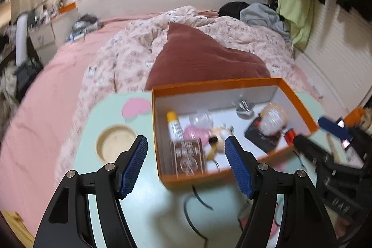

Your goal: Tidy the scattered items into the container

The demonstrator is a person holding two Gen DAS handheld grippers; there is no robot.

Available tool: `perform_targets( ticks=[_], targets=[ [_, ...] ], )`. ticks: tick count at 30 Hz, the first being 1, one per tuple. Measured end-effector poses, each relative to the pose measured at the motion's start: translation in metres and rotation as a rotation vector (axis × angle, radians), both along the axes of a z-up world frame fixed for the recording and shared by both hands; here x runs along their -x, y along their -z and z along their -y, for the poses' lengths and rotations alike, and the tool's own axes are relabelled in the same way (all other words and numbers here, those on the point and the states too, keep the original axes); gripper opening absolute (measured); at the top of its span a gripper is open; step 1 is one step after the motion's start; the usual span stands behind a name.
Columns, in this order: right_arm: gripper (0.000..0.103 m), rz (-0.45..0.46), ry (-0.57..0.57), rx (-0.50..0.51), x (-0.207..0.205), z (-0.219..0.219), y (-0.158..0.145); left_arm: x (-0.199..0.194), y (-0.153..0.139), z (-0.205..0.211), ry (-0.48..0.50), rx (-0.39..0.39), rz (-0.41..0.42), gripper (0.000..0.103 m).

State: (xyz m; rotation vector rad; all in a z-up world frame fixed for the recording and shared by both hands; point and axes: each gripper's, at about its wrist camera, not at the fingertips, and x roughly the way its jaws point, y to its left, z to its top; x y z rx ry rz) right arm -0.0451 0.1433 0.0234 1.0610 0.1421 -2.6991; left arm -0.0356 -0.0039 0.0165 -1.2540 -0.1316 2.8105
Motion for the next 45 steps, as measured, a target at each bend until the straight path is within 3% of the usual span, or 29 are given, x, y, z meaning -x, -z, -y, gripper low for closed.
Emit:
perform_targets(
  ticks=[2, 5, 10, 14, 17, 19, 20, 26, 45],
  targets=[
    [0.064, -0.005, -0.010, 0.006, -0.018, 0.000, 0.004, -0.016, 0.006, -0.001, 0.006, -0.032, 0.003, 0.069],
    [0.077, 0.016, -0.011, 0.015, -0.043, 0.000, 0.016, -0.040, 0.021, -0.005, 0.027, -0.073, 0.010, 0.069],
    [0.079, 0.053, 0.025, -0.017, -0.060, 0.000, 0.042, -0.056, 0.044, -0.025, 0.050, 0.014, 0.032, 0.069],
    [0.079, 0.101, 0.091, -0.027, -0.056, -0.008, 0.056, -0.056, 0.066, -0.027, 0.016, 0.057, 0.073, 0.069],
    [0.081, 0.165, 0.128, -0.013, -0.052, -0.015, 0.069, -0.057, 0.068, -0.027, -0.004, 0.081, 0.062, 0.076],
    [0.100, 0.191, 0.114, -0.022, -0.049, -0.014, 0.077, -0.055, 0.070, -0.030, 0.001, 0.085, 0.063, 0.088],
    [0.103, 0.195, 0.104, -0.038, -0.049, -0.011, 0.079, -0.055, 0.070, -0.029, -0.004, 0.078, 0.063, 0.090],
    [0.103, 0.197, 0.101, -0.041, -0.050, -0.013, 0.082, -0.054, 0.074, -0.026, -0.042, 0.081, 0.081, 0.103],
    [0.103, 0.198, 0.101, -0.043, -0.049, -0.011, 0.078, -0.051, 0.075, -0.030, -0.046, 0.077, 0.076, 0.103]
  ],
)
